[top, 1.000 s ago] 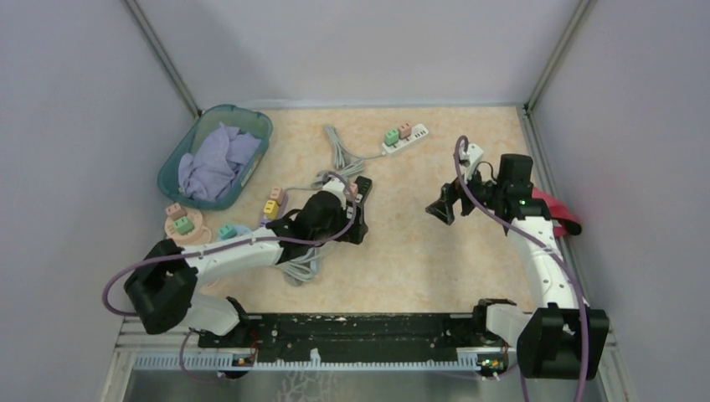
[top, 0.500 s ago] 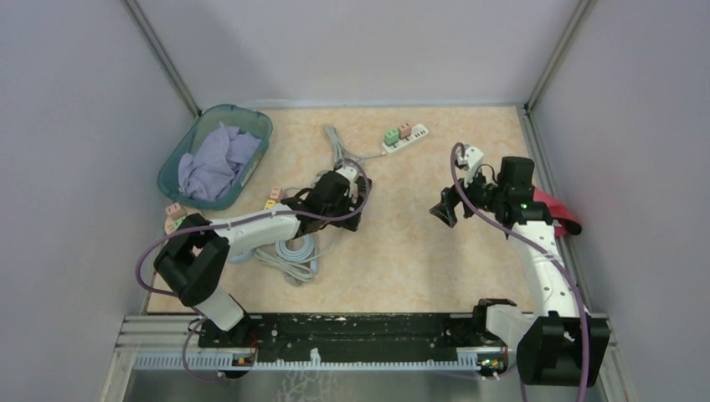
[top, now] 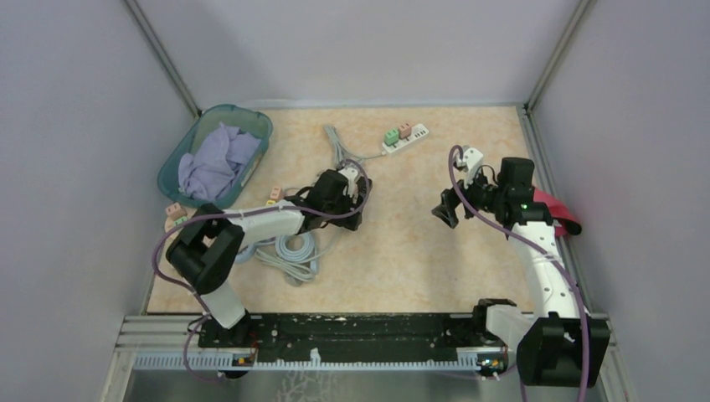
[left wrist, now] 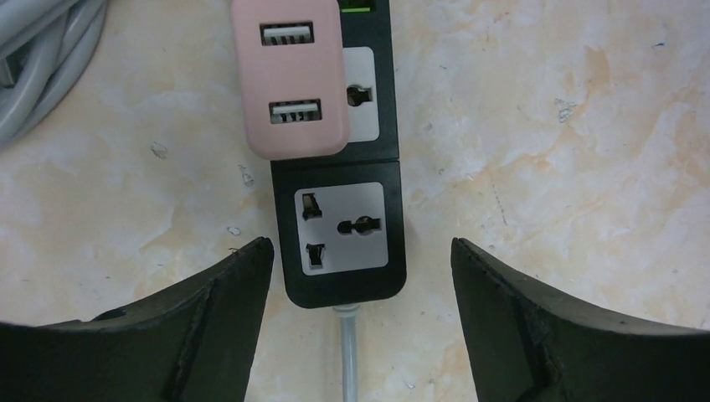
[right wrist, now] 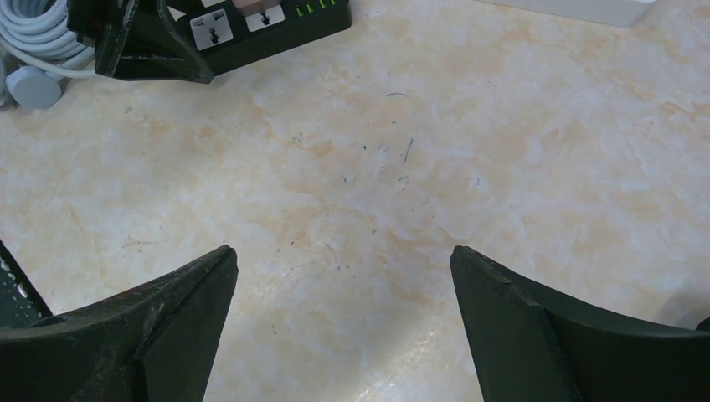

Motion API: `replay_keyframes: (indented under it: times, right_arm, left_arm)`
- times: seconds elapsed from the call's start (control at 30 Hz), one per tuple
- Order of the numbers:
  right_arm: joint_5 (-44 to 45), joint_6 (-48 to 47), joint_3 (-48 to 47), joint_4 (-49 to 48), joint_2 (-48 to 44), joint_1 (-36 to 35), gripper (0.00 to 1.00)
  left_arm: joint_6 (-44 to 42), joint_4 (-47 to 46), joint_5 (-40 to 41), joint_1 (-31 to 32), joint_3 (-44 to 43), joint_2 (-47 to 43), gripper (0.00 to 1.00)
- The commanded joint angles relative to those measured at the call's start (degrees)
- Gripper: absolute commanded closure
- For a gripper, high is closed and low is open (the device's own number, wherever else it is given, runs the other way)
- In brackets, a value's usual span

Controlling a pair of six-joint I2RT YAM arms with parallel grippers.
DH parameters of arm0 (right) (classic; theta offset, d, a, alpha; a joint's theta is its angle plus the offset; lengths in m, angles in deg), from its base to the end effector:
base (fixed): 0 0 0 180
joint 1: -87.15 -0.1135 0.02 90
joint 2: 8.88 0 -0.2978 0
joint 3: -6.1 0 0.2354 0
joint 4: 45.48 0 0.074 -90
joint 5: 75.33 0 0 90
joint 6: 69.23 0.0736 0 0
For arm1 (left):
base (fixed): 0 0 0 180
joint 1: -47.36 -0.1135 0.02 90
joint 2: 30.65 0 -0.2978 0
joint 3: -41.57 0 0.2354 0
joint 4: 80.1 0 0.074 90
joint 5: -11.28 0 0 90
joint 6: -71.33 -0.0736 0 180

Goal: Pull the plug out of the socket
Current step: Pick up the socket from the center of the board.

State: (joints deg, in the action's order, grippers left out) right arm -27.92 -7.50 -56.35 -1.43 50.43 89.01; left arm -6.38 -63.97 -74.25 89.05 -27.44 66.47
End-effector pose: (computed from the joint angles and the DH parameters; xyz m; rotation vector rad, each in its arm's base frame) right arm 0.2014 0.0433 0.2985 -0.8382 1.9465 0.5377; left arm 0.2802 -0.2419 0.1953 0.5638 2.3028 -0.3716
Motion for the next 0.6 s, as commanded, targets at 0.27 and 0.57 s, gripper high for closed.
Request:
replay_keyframes:
  times: [0.27, 0.57]
  right_arm:
    - [0.72, -1.25, -0.83, -1.22, 0.02, -0.68, 0.01]
    - [-8.16, -3.54, -0.10, -0.10, 0.94, -0.59, 0.01]
  left_arm:
    - [-0.10, -6.25, 4.58, -0.21, 1.01, 4.80, 0.63]
    - [-17.52, -14.43, -11.36, 2.79, 6.97, -3.08, 0.99]
